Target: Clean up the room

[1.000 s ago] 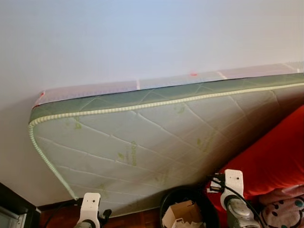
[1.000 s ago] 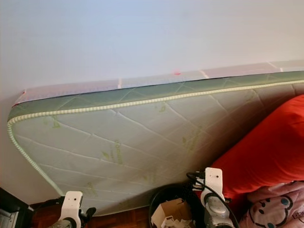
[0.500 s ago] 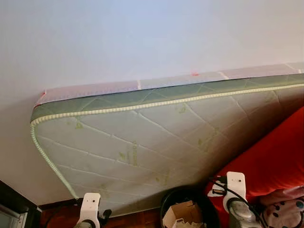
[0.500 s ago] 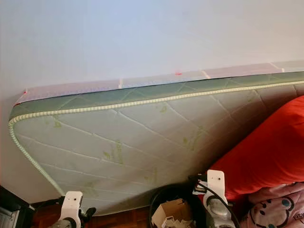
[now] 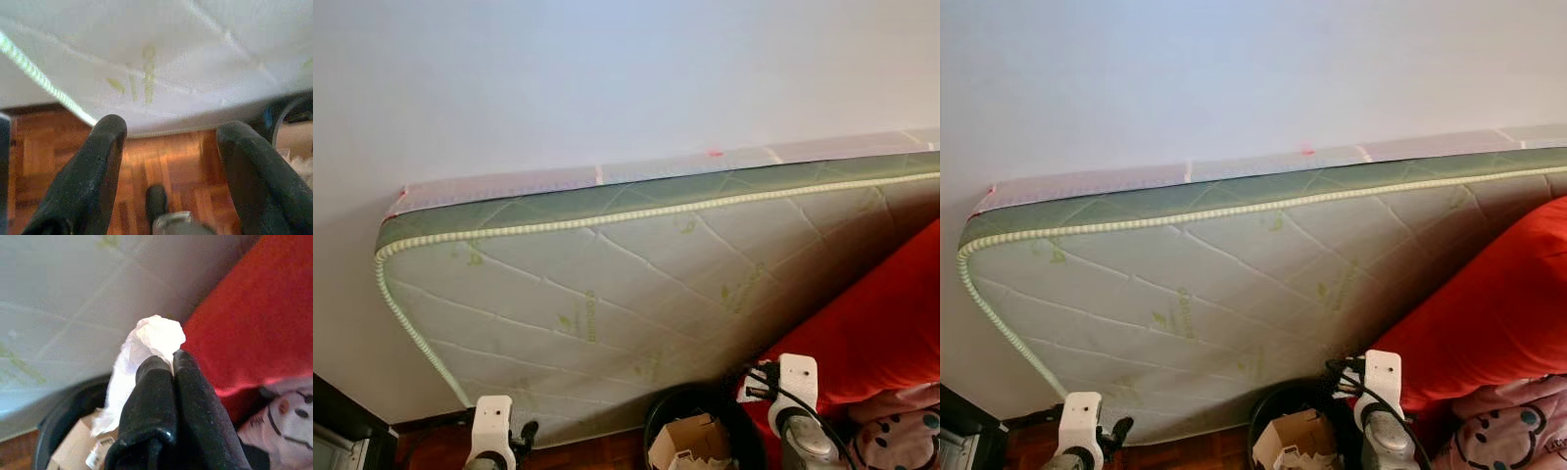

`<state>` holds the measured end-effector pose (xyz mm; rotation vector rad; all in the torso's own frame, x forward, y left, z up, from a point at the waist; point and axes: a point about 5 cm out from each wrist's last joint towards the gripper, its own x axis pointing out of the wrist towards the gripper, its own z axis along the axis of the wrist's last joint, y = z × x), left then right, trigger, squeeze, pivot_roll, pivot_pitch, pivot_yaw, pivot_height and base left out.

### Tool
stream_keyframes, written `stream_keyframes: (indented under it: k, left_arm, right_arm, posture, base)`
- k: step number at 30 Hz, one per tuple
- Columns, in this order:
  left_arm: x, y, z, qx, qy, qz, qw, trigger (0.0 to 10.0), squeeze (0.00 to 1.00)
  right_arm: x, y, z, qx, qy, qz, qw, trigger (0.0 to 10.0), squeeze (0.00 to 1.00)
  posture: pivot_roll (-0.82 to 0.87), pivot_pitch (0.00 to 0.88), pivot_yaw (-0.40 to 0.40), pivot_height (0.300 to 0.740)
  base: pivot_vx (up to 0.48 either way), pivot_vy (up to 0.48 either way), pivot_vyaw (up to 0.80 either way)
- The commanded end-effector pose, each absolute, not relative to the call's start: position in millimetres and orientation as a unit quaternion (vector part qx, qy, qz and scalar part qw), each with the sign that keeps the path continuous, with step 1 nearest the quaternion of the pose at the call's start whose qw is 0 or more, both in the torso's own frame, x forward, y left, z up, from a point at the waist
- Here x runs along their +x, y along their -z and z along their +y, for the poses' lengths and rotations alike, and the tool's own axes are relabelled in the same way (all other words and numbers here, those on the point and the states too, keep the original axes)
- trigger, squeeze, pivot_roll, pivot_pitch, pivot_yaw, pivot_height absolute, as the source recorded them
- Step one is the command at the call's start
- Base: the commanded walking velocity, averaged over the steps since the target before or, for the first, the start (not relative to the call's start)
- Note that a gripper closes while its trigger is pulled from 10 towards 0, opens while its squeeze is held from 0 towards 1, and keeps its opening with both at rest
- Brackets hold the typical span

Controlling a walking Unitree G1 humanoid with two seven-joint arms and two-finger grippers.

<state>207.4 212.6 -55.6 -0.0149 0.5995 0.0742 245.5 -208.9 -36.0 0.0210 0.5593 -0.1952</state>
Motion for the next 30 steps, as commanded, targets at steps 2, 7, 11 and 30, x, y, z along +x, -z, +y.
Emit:
stream_keyframes:
  k: [2, 7, 11, 30]
  left_arm:
    - [216, 44, 213, -0.017, -0.053, 0.234, 0.971, 10.0, 0.0]
    - [247, -5, 223, 0.011, -0.046, 0.09, 0.995, 10.0, 0.0]
    - [232, 0, 237, 0.025, -0.061, 0.086, 0.994, 10.0, 0.0]
    - [214, -21, 240, 0.036, -0.045, 0.038, 0.998, 10.0, 0.0]
  right_arm:
    - [246, 33, -206, 0.018, 0.076, 0.252, 0.965, 10.0, 0.0]
    - [242, 31, -202, 0.036, 0.058, 0.219, 0.973, 10.0, 0.0]
    - [238, 31, -203, 0.051, 0.055, 0.197, 0.977, 10.0, 0.0]
    - [232, 11, -202, 0.044, -0.001, 0.11, 0.993, 10.0, 0.0]
  posture:
    - [0.09, 0.0, -0.077, 0.74]
    - [0.08, 0.0, -0.079, 0.74]
    - [0.08, 0.0, -0.085, 0.74]
    - [0.06, 0.0, -0.07, 0.74]
  base:
    - [0.0, 0.0, 0.0]
    - [0.0, 0.0, 0.0]
    - [0.0, 0.0, 0.0]
    - [0.0, 0.0, 0.0]
